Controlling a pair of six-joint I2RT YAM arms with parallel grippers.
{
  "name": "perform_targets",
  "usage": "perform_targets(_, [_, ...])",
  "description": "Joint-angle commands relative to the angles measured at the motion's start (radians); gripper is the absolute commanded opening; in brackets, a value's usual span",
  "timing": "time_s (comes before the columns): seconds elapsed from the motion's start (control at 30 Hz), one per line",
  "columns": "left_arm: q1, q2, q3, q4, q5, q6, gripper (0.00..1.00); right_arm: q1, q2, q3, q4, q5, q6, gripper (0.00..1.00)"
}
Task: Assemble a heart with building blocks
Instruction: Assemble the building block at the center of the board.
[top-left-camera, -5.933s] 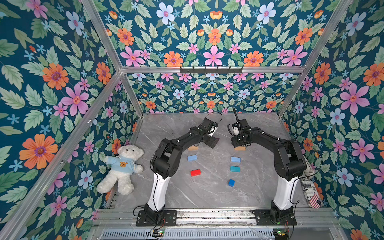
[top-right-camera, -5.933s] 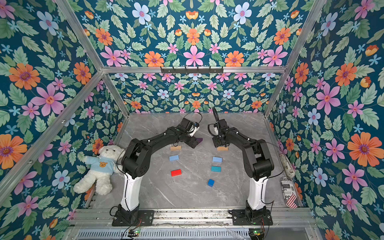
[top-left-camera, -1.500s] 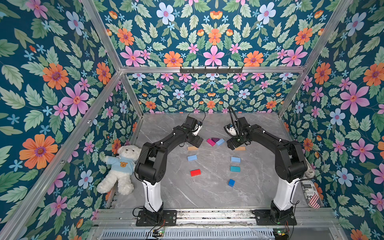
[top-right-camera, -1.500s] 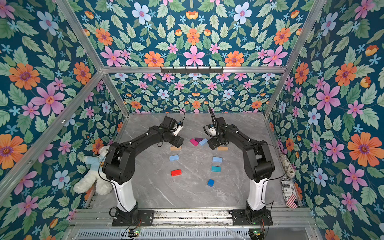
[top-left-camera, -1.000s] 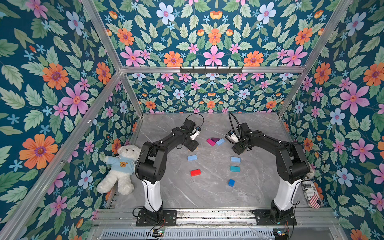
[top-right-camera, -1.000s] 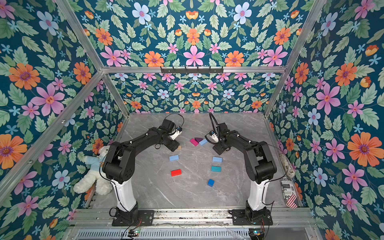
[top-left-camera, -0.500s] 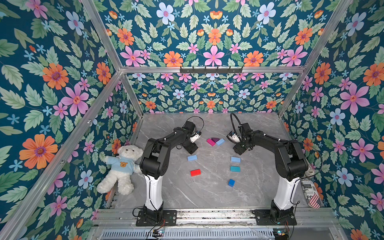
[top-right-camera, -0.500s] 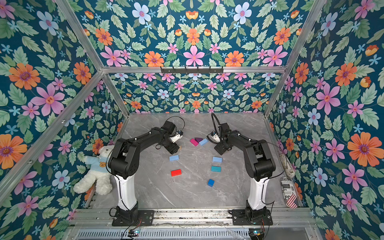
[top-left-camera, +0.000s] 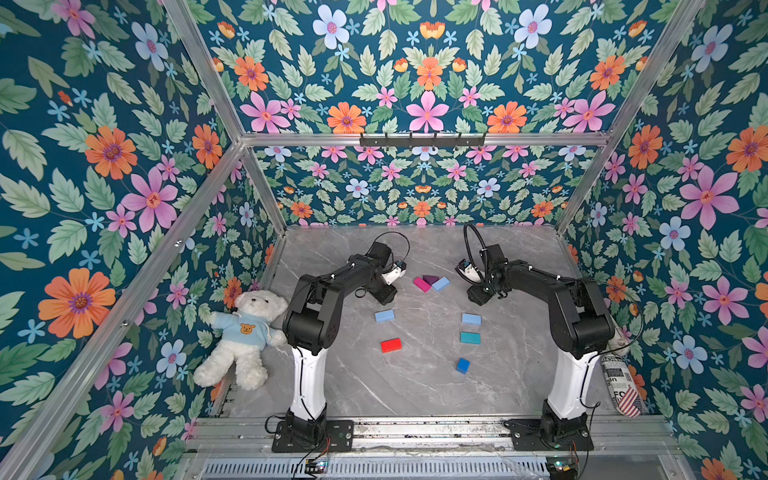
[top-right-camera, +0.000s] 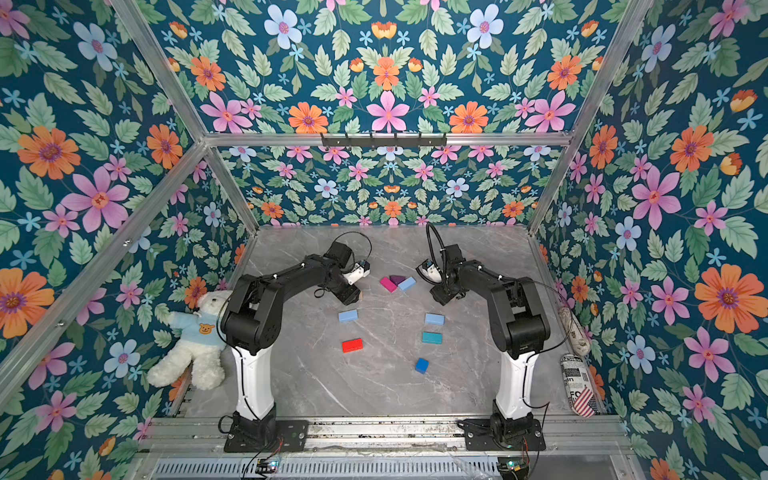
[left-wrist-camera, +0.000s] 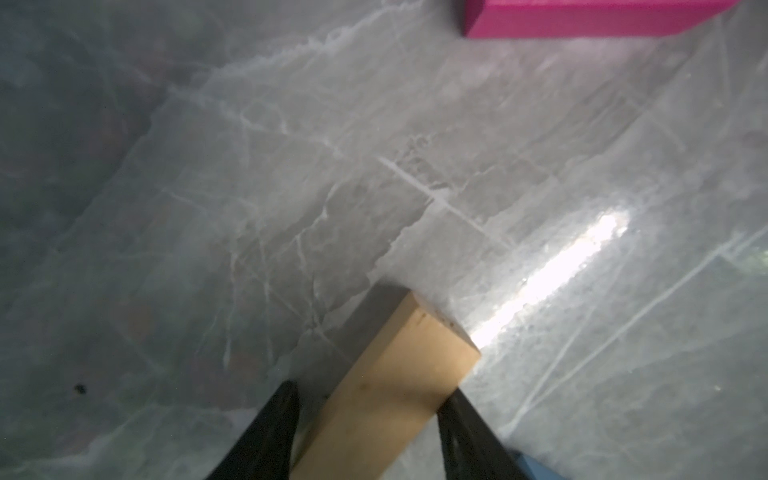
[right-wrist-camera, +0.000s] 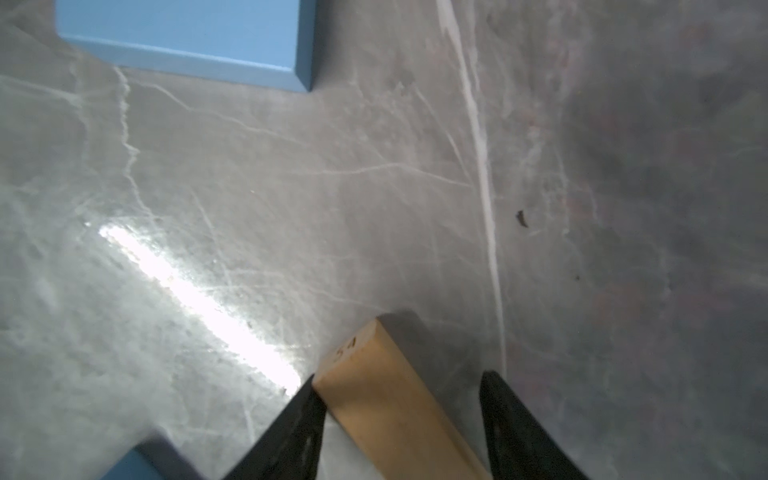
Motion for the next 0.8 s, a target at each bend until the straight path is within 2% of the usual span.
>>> perform_targets(0.0, [0.002, 0.025, -0.026, -0.077, -0.070, 0.015, 0.51, 0.001, 0.039, -0.033, -0.116, 0.098, -0.027, 0.58])
perform_targets(0.17, [0.002, -0.006, -0.065, -0.085, -0.076, 0.009, 0.45, 0.001, 0.015, -0.078, -0.119, 0.102, -0.007, 0.44])
perform_targets(0.27, [0.002, -0.027, -0.094, -0.087, -0.074, -0.001, 0.40, 0.001, -0.004, -0.103, -0.109, 0.110, 0.011, 0.42])
perform_targets(0.33, [0.003, -0.035, -0.108, -0.088, -0.066, -0.017, 0.37, 0.001, -0.008, -0.114, -0.100, 0.126, 0.024, 0.32])
perform_targets(0.5, [-0.003, -0.052, -0.136, -0.067, -0.044, -0.094, 0.29, 0.005, 0.011, -0.063, -0.130, 0.091, 0.088, 0.16])
perform_targets(0.63, [-0.017, -0.111, -0.192, 0.020, -0.030, -0.149, 0.29, 0.032, 0.029, -0.011, -0.153, 0.096, 0.129, 0.12])
perform_targets(0.77, [-0.052, -0.111, -0.192, 0.032, -0.029, -0.163, 0.29, 0.067, 0.028, -0.007, -0.134, 0.103, 0.131, 0.12])
